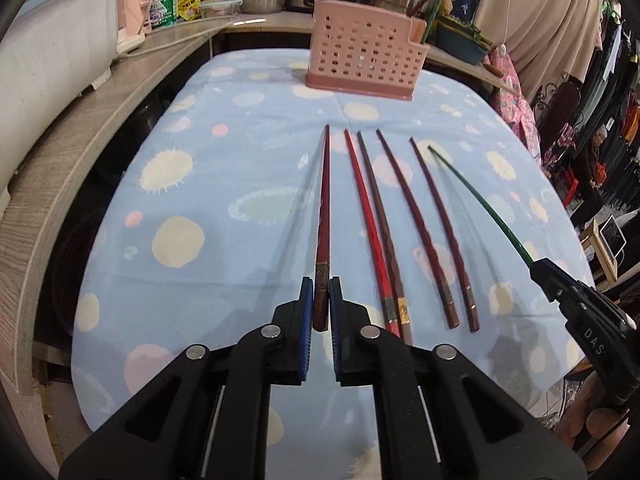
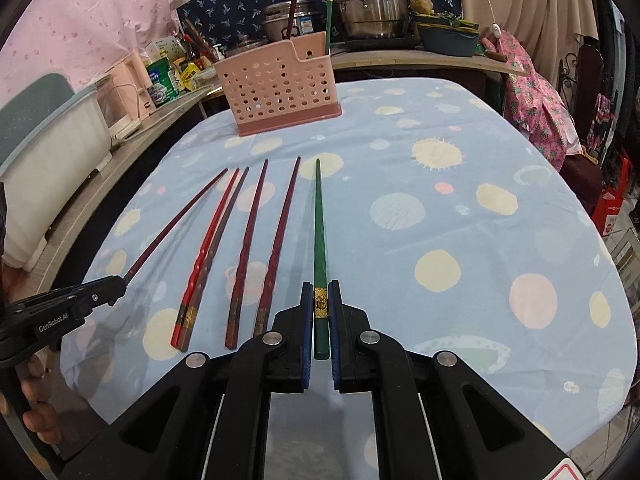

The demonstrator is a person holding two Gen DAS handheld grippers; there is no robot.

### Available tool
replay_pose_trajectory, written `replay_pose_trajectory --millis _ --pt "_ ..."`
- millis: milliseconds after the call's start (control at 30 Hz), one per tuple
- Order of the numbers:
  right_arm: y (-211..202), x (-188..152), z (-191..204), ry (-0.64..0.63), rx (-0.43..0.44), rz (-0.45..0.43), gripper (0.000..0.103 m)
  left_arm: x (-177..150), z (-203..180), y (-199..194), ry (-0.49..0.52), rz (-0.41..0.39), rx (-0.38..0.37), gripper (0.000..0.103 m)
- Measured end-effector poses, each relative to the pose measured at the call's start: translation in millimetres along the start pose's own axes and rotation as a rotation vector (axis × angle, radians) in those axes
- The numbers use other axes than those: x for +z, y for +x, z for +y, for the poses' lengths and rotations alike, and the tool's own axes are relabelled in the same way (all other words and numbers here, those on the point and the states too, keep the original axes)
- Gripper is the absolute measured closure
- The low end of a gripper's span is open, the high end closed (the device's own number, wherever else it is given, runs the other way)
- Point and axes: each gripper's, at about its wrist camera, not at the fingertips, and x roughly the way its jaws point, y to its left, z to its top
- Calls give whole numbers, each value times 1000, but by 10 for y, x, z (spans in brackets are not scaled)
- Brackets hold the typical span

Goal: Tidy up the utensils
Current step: 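Lift both held chopsticks and carry them over the pink basket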

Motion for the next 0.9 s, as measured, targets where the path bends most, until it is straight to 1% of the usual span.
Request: replay_pose_trajectory --millis 233,267,300,400,467,567,633,667,700,800,900 --pt "-294 454 -35 14 21 -116 96 289 30 -284 -18 -75 -10 95" --pt "-327 516 -41 15 25 -131 99 334 37 -321 -20 -88 -12 95" --pt "-361 580 -45 16 26 -146 100 400 44 -374 -24 -105 -15 95" --pt "-434 783 -42 14 31 -195 100 561 50 -495 -26 -153 -13 95" --pt "-416 889 -38 3 19 -205 100 669 53 -558 -29 -179 -12 95" --pt "-321 896 -86 14 24 -175 100 769 69 -624 -32 -211 -11 97" --pt "-223 792 -107 9 22 -138 100 783 77 -658 -30 -225 -6 97" --pt "-176 721 -120 10 20 -117 98 775 86 -660 -31 -224 -6 97" --pt "-113 630 -130 11 24 -85 94 764 97 -654 -35 -219 -7 97" --pt "98 329 -178 33 44 22 92 699 119 -607 -41 -195 -9 97" --pt "241 93 -152 27 42 85 90 609 118 -526 -36 -166 -11 97"
